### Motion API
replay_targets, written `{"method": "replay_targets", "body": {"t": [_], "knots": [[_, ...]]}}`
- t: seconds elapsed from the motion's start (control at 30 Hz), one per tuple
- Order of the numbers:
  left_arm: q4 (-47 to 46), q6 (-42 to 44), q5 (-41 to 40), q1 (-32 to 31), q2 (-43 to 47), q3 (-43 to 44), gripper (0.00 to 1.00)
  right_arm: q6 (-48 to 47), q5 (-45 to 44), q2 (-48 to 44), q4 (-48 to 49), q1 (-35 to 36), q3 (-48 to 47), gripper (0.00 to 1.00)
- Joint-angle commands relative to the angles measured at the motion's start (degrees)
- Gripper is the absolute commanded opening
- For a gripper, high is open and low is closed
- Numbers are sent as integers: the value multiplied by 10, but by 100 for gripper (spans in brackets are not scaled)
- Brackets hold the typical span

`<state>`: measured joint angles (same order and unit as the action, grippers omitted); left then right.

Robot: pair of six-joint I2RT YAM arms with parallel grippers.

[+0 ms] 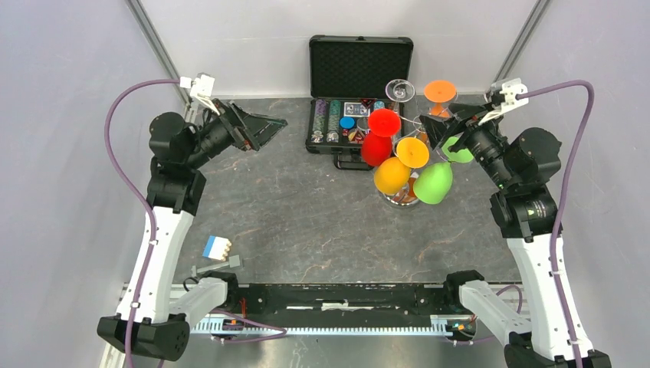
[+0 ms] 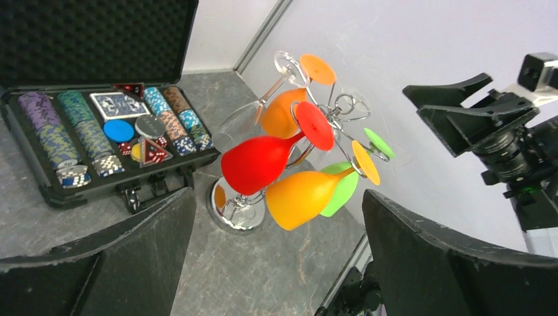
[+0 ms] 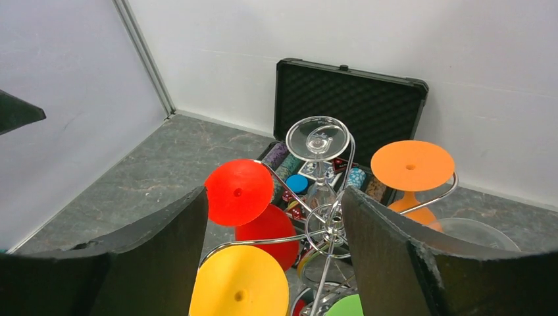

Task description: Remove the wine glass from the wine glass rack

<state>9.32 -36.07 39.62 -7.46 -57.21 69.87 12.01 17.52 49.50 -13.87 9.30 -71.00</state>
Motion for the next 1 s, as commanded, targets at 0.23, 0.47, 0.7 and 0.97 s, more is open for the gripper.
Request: {"method": "replay_targets", "body": {"t": [0.23,0.47,0.7,0.97], "knots": [[-245,-159,73,3,-25,-86,100,22,26,-10,87,-1,53,81],[-298,-175,126,-48,-59,-97,100,48,44,1,109,-1,70,82],[-259,-172,-29,-218,-130,-57,100,70,53,-5,134,-1,93,81],[-290,-248,-304,-291,-167,-84,98,85,36,-25,134,-1,103,81]]}}
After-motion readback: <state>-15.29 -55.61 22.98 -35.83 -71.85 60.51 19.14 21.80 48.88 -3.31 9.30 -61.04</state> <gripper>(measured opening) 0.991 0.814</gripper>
